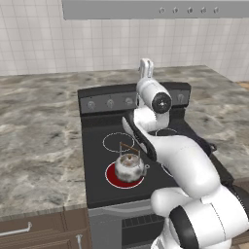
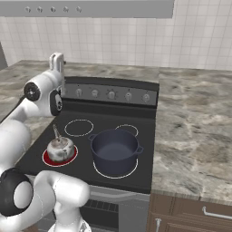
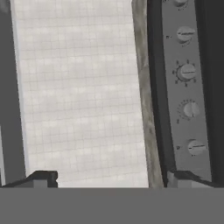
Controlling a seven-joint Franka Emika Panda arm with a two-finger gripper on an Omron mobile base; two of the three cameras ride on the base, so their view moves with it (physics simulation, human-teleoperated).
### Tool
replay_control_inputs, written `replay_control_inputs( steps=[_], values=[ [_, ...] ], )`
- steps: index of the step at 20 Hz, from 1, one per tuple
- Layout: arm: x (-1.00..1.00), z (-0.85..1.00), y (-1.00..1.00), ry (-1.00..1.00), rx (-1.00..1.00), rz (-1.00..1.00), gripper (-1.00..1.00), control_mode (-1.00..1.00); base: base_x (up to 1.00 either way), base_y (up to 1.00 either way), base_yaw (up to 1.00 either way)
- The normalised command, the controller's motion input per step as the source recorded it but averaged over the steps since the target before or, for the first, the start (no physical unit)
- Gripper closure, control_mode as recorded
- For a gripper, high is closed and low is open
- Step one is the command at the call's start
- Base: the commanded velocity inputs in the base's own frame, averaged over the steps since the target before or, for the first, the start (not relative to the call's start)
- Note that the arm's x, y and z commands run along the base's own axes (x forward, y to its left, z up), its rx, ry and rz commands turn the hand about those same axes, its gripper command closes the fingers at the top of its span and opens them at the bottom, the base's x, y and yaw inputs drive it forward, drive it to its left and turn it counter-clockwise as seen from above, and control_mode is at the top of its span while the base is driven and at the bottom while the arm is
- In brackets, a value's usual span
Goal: Pick the kettle from the cabinet and place it on a stove burner. Then pick the pot from the counter and place it on another stove burner. Finally, turn both burners on.
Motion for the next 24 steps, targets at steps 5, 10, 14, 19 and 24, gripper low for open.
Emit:
replay_control_inputs(
  steps=[5,10,14,19,24],
  values=[
    [0.0,0.18,-0.29,0.07,0.36,0.0,-1.0,-1.0,0.0,0.0,0.0],
    [0.0,0.09,-0.29,0.07,0.36,-0.02,-1.0,-1.0,0.0,0.0,0.0],
    [0.0,0.1,-0.31,0.08,0.35,-0.05,-1.0,-1.0,0.0,0.0,0.0],
    [0.0,0.14,-0.28,0.09,0.35,-0.11,-1.0,-1.0,0.0,0.0,0.0],
    [0.0,0.17,-0.23,0.14,0.33,-0.14,-1.0,-1.0,0.0,0.0,0.0]
  ],
)
